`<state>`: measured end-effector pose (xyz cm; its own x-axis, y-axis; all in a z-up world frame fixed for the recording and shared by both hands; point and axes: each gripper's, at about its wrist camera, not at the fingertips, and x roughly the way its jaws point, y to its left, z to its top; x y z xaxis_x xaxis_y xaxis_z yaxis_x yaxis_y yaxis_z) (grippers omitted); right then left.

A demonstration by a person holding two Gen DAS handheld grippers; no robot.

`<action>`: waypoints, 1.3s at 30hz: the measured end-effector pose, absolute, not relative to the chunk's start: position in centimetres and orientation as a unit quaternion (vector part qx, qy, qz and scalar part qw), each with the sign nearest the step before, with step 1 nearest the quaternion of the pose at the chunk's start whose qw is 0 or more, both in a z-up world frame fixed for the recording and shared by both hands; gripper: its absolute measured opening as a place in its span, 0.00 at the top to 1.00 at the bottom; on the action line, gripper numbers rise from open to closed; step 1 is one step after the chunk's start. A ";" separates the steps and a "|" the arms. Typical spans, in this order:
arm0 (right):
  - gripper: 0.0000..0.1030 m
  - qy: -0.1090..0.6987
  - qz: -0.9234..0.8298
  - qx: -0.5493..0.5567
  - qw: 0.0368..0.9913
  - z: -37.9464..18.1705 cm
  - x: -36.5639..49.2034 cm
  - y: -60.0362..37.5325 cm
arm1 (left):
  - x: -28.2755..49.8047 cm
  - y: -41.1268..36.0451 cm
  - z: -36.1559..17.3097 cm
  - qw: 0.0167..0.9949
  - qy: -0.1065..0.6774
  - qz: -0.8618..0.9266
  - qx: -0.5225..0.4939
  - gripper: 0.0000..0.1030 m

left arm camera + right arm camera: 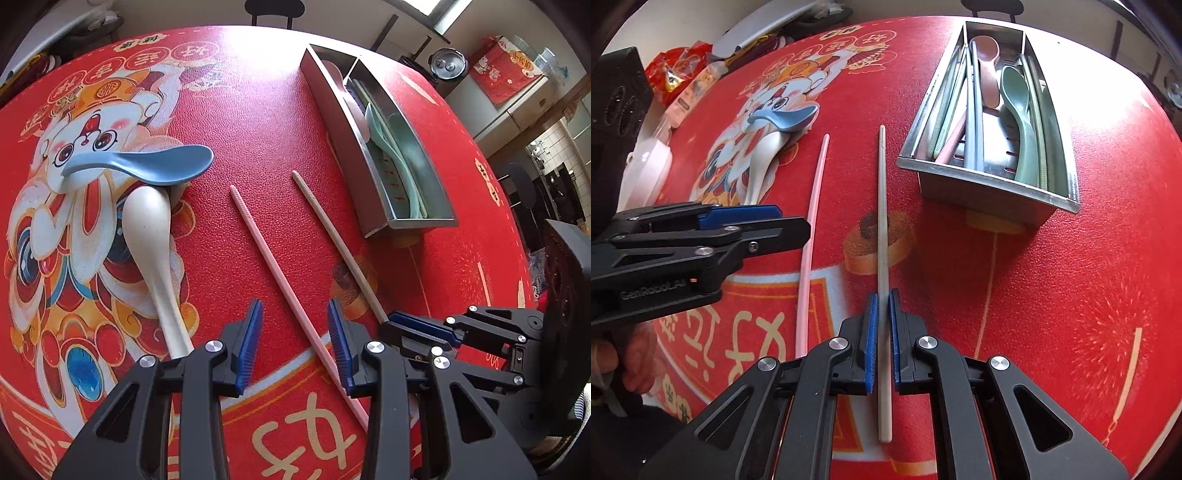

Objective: Organize utensils
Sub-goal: 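Close the right gripper on the cream chopstick while the left gripper grasps the pink chopstick, then lift both chopsticks and carry them over the steel tray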

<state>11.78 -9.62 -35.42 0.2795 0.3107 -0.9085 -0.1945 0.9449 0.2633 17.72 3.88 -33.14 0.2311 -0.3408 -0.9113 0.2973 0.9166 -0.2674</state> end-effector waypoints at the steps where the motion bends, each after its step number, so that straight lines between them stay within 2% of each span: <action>1: 0.94 0.578 0.158 0.052 0.798 -35.4 11.7 -9.8 | 17.8 3.6 -33.4 0.783 0.588 -0.202 -0.015 0.67; 12: 0.94 0.577 0.159 0.058 0.799 -35.4 11.6 -9.9 | 17.6 1.1 -33.8 0.800 0.564 -0.194 0.066 0.68; 14: 0.94 0.577 0.159 0.058 0.799 -35.4 11.6 -9.9 | 17.5 1.0 -33.8 0.802 0.561 -0.189 0.084 0.74; 16: 0.94 0.577 0.159 0.058 0.799 -35.4 11.6 -9.9 | 17.7 1.1 -33.8 0.803 0.561 -0.181 0.088 0.84; 21: 0.94 0.577 0.158 0.058 0.799 -35.5 11.6 -9.9 | 17.9 2.7 -33.8 0.799 0.570 -0.174 0.079 0.88; 39: 0.94 0.573 0.147 0.045 0.805 -35.4 11.8 -9.2 | 16.9 5.4 -33.9 0.798 0.578 -0.164 0.032 0.88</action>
